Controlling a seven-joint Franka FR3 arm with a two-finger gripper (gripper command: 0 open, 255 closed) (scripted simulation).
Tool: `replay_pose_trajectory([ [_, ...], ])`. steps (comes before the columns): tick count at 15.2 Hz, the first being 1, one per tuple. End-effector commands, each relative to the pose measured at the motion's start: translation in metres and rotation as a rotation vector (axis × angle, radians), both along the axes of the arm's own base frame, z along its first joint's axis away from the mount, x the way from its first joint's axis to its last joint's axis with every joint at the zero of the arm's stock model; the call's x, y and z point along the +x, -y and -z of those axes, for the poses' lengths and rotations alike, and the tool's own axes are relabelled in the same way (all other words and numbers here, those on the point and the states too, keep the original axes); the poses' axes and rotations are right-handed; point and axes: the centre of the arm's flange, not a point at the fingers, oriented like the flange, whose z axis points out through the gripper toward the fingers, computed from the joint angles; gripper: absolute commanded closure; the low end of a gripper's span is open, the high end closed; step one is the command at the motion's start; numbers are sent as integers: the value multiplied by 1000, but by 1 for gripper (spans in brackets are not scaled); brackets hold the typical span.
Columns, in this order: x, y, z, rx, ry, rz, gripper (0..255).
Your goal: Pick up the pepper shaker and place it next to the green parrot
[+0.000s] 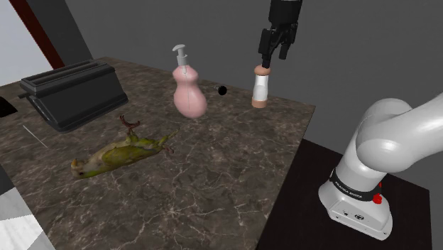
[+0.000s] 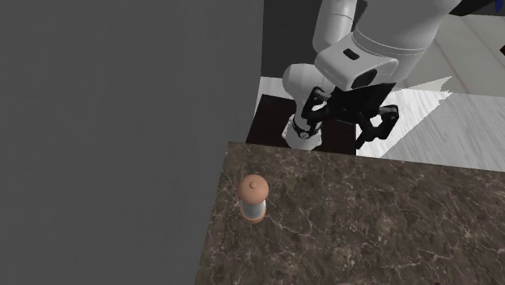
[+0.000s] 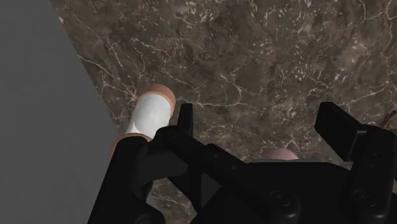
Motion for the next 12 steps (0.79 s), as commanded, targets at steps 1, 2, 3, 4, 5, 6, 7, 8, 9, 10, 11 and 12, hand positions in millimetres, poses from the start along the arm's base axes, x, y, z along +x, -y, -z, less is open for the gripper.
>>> replay_pose_trajectory([
  [1, 0, 0, 0, 0, 0, 0, 0],
  [2, 11, 9, 3, 2, -11, 6, 0],
  [3, 22, 19, 5, 5, -21, 13, 0],
  [4, 32, 28, 8, 7, -32, 19, 0],
  [5, 43, 38, 11, 9, -42, 25, 0],
  [6, 53, 48, 14, 12, -53, 31, 0],
  [7, 64, 57, 18, 14, -63, 38, 0],
  [8, 74, 67, 21, 16, -74, 44, 0],
  [9, 84, 77, 25, 18, -85, 50, 0],
  [10, 94, 87, 28, 21, -95, 57, 0],
  [11, 104, 97, 32, 23, -106, 63, 0],
  [12, 114, 107, 36, 25, -116, 69, 0],
])
